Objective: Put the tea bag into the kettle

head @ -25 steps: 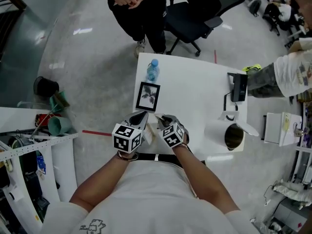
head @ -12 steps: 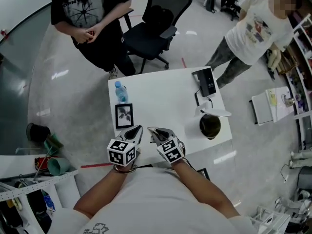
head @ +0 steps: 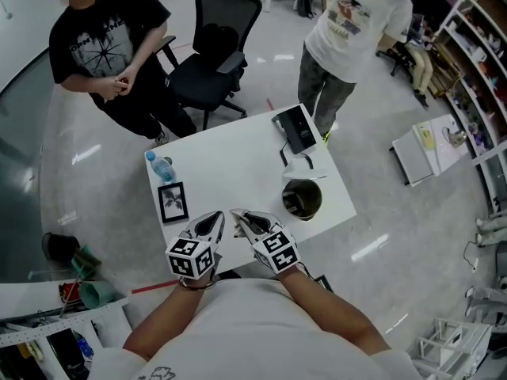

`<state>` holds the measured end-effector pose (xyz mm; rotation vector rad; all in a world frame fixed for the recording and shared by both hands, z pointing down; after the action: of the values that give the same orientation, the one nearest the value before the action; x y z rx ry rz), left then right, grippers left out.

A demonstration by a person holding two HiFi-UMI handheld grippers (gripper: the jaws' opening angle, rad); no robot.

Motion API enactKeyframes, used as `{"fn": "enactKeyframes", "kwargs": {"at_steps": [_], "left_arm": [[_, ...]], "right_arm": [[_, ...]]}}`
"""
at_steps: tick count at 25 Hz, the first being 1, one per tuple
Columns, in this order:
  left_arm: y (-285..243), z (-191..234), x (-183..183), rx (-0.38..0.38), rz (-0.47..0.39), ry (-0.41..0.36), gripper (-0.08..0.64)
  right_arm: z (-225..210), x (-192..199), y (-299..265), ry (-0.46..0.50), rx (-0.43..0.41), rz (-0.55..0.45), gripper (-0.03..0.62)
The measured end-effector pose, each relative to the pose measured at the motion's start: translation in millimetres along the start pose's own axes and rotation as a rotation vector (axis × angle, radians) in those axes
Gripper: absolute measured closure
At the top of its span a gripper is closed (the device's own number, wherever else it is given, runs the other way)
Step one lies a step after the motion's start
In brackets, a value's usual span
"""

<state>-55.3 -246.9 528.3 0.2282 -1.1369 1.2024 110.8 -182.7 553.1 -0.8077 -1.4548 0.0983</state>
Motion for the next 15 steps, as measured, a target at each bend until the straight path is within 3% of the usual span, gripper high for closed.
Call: {"fn": "enactKeyframes", "kwargs": {"at_steps": [15], "left_arm": [[-78.5,-139.0,25.6,0.056,0.010,-0.075,0.552]], "right_arm": [[-74.9,38.3,145.4,-0.013,0.075,-0.145,0.518]]}}
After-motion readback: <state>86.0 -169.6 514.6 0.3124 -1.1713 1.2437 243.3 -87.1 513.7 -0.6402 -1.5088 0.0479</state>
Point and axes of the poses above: the fingertips, and each gripper's own axes: y backward along the fingers, z to its left, x out of its underside, the point moved 10 cm from there along y, backward along the fingers, and after that the axes turned 5 degrees about y, right-handed, at the moved point
